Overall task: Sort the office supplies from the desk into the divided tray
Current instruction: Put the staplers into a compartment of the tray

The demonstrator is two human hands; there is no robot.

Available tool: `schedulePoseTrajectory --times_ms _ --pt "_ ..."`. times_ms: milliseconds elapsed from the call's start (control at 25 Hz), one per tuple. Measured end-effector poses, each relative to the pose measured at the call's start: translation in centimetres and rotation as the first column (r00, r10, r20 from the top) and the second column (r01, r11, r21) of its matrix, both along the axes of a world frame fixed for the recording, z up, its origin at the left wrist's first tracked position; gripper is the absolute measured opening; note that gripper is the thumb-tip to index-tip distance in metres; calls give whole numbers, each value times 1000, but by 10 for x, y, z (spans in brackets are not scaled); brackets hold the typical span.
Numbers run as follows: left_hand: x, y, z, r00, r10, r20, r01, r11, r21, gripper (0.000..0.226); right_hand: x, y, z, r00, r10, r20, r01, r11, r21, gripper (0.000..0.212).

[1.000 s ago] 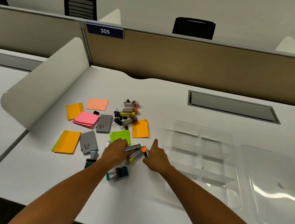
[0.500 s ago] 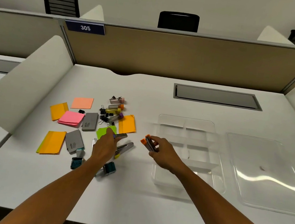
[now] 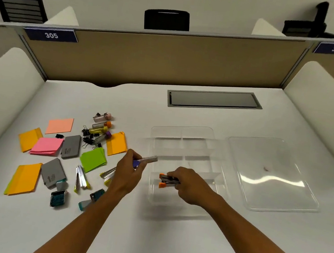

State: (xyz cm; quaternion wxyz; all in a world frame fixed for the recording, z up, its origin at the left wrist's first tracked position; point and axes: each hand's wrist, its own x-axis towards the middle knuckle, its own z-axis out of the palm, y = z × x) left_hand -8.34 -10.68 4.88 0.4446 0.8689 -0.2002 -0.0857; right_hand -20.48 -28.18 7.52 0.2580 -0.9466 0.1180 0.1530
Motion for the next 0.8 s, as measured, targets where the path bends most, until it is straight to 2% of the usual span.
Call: schedulePoseTrajectory --times_ms 120,240,360,600,800 --pt "-19 -20 0 989 -149 -13 149 987 55 14 -13 1 -8 1000 -4 -12 3 997 -79 32" --pt "-29 -35 -6 962 -270 -42 273 953 129 28 -21 5 -15 1000 -8 29 12 993 -121 33" --pt "-32 -43 -13 941 -325 -91 338 911 236 39 -28 10 -20 995 -48 89 58 991 -122 36" --pt "-32 -53 -20 926 -374 -49 346 792 504 39 -29 13 -27 993 -47 112 66 983 -172 29" --pt "-37 -56 -21 912 -410 5 339 760 555 34 -27 12 -29 996 -15 84 31 982 -188 26"
